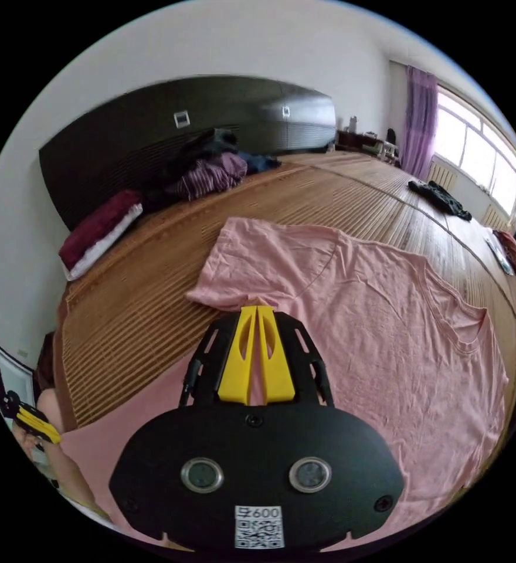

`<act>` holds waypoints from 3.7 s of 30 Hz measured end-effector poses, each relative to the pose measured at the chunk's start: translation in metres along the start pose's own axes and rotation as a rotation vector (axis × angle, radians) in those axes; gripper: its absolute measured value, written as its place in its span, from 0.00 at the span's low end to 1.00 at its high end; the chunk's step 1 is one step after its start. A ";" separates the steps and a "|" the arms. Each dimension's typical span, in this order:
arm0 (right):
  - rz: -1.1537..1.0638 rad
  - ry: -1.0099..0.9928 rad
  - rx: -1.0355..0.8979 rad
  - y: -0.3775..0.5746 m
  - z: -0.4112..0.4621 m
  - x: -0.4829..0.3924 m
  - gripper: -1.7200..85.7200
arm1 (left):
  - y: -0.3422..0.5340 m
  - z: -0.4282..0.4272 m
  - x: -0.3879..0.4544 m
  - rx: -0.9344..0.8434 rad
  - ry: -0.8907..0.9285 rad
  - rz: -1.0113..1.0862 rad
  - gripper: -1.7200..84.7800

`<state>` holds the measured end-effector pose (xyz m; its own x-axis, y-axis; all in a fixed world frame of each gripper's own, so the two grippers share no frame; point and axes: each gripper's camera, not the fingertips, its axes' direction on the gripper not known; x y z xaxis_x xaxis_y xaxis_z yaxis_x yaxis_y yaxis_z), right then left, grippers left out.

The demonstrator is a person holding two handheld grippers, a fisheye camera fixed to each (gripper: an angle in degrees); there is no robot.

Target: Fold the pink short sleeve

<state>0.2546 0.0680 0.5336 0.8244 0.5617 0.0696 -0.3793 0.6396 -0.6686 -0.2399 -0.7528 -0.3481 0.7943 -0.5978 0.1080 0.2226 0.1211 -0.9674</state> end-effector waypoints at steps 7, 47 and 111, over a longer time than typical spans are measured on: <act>-0.025 -0.233 0.046 0.030 -0.141 -0.019 0.01 | -0.031 0.031 0.000 -0.049 -0.106 -0.054 0.03; 0.510 0.283 0.040 0.343 -0.719 -0.154 0.01 | -0.247 0.270 -0.098 0.016 0.014 0.317 0.02; -0.083 0.240 -0.490 0.429 -0.555 -0.580 0.01 | -0.075 0.628 -0.606 -0.188 -1.173 1.683 0.05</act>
<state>-0.1527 -0.2746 -0.2046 0.9375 0.3480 0.0047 -0.1162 0.3258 -0.9383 -0.3834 0.0982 -0.1972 0.0356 0.6816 -0.7309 -0.9426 -0.2201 -0.2512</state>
